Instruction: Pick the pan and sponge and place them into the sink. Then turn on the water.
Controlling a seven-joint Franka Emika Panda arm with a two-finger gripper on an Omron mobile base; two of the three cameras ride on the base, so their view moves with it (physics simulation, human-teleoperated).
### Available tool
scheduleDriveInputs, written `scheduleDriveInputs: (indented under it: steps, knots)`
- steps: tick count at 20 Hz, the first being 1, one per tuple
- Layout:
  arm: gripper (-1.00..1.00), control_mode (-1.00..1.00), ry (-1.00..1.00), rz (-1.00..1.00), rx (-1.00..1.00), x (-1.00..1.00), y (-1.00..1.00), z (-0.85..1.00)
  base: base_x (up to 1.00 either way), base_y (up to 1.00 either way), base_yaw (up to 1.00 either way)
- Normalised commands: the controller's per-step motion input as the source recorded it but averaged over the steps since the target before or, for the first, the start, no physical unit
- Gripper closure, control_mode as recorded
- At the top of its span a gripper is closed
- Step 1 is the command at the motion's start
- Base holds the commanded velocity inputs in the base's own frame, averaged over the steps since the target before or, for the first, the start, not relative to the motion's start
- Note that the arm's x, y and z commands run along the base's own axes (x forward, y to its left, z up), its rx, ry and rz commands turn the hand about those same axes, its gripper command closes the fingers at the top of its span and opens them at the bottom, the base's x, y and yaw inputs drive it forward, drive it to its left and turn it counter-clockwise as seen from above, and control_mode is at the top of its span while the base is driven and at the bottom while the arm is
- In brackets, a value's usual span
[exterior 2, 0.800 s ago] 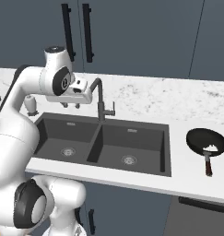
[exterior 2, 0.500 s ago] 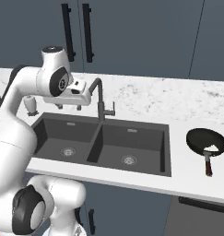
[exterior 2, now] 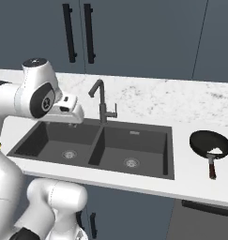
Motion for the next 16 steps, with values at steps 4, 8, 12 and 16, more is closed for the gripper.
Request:
scheduleDriveInputs:
  steps: [4, 8, 12, 16]
  knots:
    - [-1.0, -1.0, -0.01, 0.0, -0.02, -0.3, -0.25, -0.3, 0.0, 0.0, 0.0]
    - [-1.0, -1.0, 0.06, 0.0, 0.0, -0.01, -0.57, -0.24, 0.0, 0.0, 0.0]
    - [-1.0, -1.0, 0.06, 0.0, 0.0, 0.0, -0.74, -0.16, 0.0, 0.0, 0.0]
    - [-1.0, -1.0, 0.03, 0.0, 0.0, 0.0, -0.95, -0.18, 0.0, 0.0, 0.0]
